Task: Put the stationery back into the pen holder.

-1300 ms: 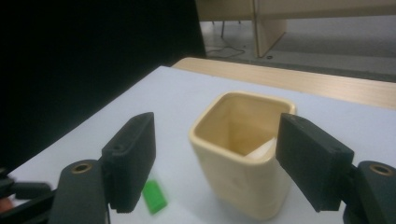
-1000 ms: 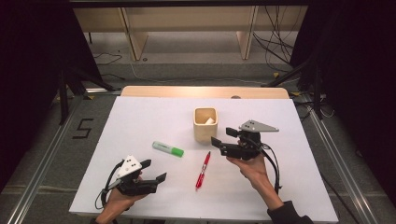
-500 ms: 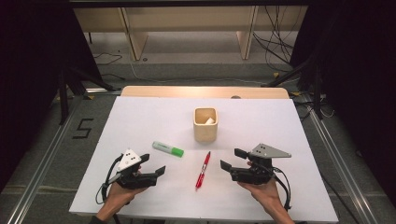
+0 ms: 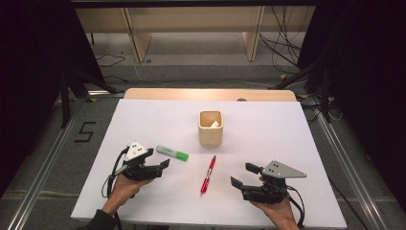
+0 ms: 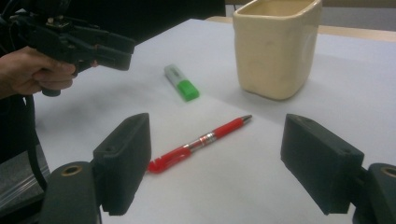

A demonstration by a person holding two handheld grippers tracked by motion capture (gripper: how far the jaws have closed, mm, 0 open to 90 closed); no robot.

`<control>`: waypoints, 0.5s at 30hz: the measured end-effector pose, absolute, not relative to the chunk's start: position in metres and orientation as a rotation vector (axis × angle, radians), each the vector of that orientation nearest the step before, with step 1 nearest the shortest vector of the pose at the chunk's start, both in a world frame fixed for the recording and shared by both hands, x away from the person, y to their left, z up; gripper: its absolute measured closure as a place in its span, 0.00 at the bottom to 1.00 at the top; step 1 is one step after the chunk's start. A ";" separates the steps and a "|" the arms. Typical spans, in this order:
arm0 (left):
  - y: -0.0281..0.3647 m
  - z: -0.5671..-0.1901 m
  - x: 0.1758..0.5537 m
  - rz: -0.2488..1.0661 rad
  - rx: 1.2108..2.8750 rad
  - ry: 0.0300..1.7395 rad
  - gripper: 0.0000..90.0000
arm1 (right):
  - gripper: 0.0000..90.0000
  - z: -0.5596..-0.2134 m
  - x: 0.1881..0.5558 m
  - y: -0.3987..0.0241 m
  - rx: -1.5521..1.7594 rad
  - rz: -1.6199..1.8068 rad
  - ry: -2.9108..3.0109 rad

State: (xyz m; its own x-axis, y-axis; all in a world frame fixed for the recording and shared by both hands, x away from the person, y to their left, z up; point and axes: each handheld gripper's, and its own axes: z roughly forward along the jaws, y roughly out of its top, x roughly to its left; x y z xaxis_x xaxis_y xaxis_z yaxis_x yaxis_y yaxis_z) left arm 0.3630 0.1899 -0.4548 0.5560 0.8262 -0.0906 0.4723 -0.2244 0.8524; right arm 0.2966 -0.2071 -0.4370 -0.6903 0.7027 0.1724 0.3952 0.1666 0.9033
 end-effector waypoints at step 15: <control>0.192 -0.443 0.390 0.500 1.871 1.078 0.32 | 0.27 -0.449 0.283 -0.217 1.058 1.507 2.157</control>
State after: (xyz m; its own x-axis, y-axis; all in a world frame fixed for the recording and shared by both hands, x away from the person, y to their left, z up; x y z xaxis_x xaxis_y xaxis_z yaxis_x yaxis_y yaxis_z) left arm 0.3904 0.1918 -0.4435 0.5399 0.8376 -0.0832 0.4772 -0.2231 0.8500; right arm 0.2833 -0.2173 -0.4486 -0.6821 0.7139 0.1586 0.3945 0.1766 0.9017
